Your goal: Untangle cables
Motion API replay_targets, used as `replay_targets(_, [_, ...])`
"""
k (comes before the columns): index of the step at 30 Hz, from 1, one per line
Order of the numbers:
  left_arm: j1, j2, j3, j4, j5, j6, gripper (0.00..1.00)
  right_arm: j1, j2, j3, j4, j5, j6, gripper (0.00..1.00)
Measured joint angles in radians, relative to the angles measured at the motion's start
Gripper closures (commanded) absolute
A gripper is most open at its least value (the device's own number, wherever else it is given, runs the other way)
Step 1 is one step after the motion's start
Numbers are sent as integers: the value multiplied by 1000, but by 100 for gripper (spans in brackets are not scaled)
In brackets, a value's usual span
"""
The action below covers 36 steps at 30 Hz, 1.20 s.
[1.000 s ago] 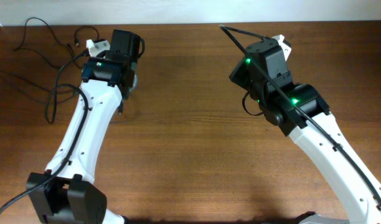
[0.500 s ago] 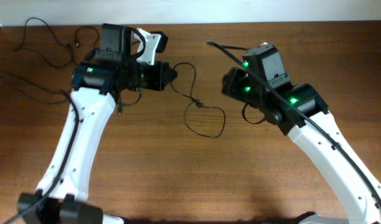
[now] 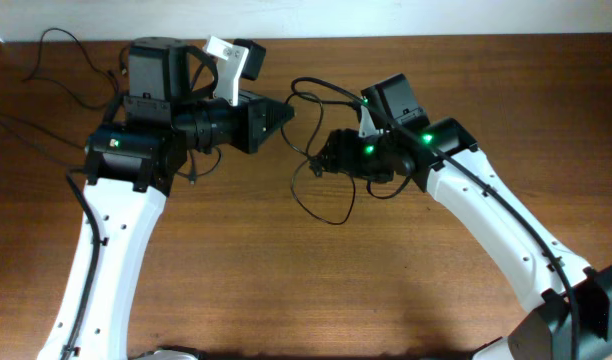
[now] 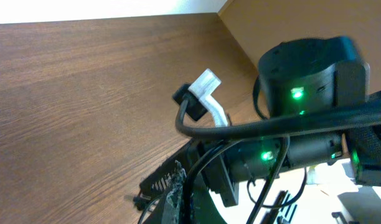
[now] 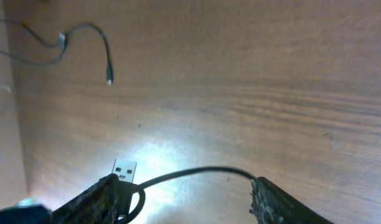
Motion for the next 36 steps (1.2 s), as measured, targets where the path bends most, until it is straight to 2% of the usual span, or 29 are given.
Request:
replay_targets(2, [0, 0, 0, 11, 2, -15, 100, 0, 6, 0, -15, -28, -5, 23])
replay_targets(4, [1, 0, 0, 17, -17, -27, 100, 0, 7, 0, -17, -24, -40, 1])
replay_targets(7, [27, -3, 0, 17, -105, -113, 100, -4, 7, 0, -39, 42, -185, 1])
replay_targets(10, [56, -5, 0, 10, -131, -148, 100, -46, 7, 0, -68, 87, -245, 1])
replay_targets(12, [63, -5, 0, 6, -134, -159, 100, -95, 7, 0, -76, 31, -364, 1])
replay_targets(13, [63, -5, 0, 5, -134, -171, 100, -102, 7, 0, -95, -30, -459, 1])
replay_targets(15, [63, -5, 0, 5, -134, -195, 100, -92, 7, 0, -111, -87, -554, 2])
replay_targets(20, [63, -5, 0, 19, -84, -223, 100, -85, 11, -86, -11, -133, -620, 0])
replay_targets(21, [63, -5, 0, 22, -77, -230, 100, -85, 11, -114, 18, -137, -611, 10])
replay_targets(22, [63, -5, 0, 24, -68, -235, 100, -85, 13, -138, 40, -137, -601, 25])
replay_targets(23, [63, -5, 0, 28, -51, -238, 100, -85, 13, -162, 76, -140, -593, 48])
replay_targets(26, [63, -5, 0, 47, 3, -241, 100, -85, 14, -213, 148, -138, -552, 96])
replay_targets(32, [73, -5, 0, 36, 29, -241, 100, -85, 14, -217, 166, 74, -340, 96])
replay_targets(33, [85, -5, 0, 27, 31, -241, 100, -85, 14, -217, 165, 102, -316, 84])
replay_targets(34, [95, -5, 0, 24, 32, -241, 100, -85, 14, -217, 166, 119, -301, 66])
replay_targets(35, [103, -5, 0, 23, 32, -241, 100, -85, 14, -217, 167, 130, -283, 54])
replay_targets(36, [107, -5, 0, 23, 32, -241, 100, -85, 14, -217, 174, 130, -285, 48])
